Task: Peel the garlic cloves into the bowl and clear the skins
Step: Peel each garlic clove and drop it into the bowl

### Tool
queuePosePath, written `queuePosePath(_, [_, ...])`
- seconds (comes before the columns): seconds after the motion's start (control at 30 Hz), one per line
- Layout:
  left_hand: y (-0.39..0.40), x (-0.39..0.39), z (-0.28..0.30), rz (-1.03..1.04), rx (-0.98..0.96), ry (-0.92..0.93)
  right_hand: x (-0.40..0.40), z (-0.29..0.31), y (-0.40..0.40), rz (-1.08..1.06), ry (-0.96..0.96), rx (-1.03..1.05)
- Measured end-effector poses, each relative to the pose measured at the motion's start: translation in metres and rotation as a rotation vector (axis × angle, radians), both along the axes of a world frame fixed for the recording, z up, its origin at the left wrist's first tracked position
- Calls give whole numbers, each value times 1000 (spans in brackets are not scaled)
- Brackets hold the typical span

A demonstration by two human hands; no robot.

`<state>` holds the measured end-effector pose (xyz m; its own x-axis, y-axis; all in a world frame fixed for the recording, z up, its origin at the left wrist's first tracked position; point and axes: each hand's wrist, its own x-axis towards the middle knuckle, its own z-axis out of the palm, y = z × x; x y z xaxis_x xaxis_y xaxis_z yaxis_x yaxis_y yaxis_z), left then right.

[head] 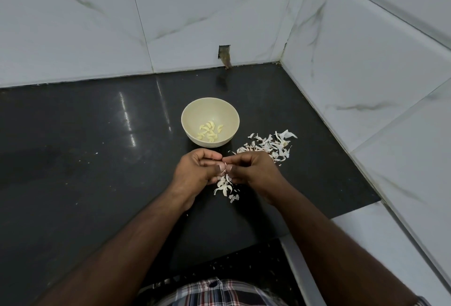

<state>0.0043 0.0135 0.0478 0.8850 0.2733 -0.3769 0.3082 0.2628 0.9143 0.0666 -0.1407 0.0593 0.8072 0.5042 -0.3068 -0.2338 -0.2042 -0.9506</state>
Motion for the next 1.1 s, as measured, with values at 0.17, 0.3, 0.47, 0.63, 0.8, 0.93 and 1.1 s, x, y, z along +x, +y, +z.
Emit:
queuePosePath(0.17, [2, -3, 2, -26, -117, 45, 2, 0, -2, -3, -42, -4])
queuePosePath(0.3, [3, -1, 5, 13, -90, 39, 4, -1, -2, 37, -183, -120])
queuePosePath(0.47, [2, -4, 7, 32, -179, 8, 3, -2, 0, 7, -274, -164])
queuePosePath(0.63, [3, -6, 9, 35, -215, 1, 0, -2, 0, 8, -212, -124])
queuePosePath(0.8, [6, -5, 12, -32, -50, -38, -5, 3, 3, -63, 39, 17])
queuePosePath(0.93, [8, -3, 15, -38, -32, 15, -7, 1, 4, -95, -78, 6])
queuePosePath(1.1, [7, -2, 17, -12, -234, 139, -7, -6, 0, -2, -694, -198])
